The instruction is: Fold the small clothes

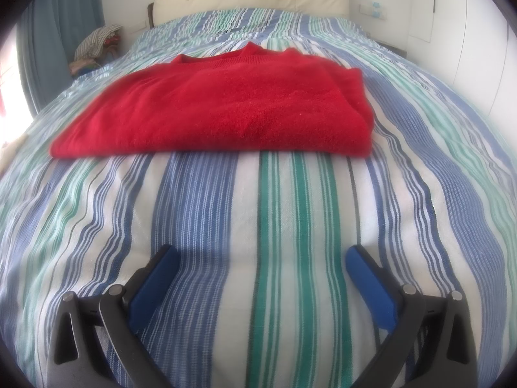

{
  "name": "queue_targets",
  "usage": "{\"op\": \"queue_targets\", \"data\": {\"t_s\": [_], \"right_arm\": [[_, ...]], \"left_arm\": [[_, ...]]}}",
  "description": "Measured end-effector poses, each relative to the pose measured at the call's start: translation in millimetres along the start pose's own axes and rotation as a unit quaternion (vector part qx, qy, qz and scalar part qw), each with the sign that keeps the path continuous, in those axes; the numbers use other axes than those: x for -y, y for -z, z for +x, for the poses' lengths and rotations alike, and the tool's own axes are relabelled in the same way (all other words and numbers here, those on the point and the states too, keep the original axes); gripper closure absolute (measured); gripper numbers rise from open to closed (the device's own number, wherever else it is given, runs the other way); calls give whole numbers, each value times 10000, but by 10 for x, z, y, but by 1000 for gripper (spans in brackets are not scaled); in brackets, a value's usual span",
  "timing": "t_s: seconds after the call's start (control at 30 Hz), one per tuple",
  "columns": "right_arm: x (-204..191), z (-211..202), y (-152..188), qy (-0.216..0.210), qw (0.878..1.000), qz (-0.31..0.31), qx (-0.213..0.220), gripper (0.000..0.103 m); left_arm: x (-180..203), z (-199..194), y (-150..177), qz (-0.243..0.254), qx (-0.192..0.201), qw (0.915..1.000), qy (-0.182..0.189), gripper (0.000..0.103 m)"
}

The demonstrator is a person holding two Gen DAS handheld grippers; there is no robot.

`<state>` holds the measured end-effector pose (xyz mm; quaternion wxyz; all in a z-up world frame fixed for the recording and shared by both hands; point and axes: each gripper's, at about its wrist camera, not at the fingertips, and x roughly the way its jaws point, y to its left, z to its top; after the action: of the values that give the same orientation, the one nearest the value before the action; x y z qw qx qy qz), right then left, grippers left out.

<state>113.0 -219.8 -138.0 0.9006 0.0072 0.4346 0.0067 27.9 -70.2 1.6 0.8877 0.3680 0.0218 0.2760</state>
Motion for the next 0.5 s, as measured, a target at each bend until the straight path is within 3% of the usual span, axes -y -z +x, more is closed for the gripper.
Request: {"op": "queue_targets", "data": {"t_s": [0.5], "right_arm": [[0, 2, 1, 1, 10000, -2, 1, 1]], "left_arm": [[-4, -14, 40, 206, 207, 9984, -488, 0]]}}
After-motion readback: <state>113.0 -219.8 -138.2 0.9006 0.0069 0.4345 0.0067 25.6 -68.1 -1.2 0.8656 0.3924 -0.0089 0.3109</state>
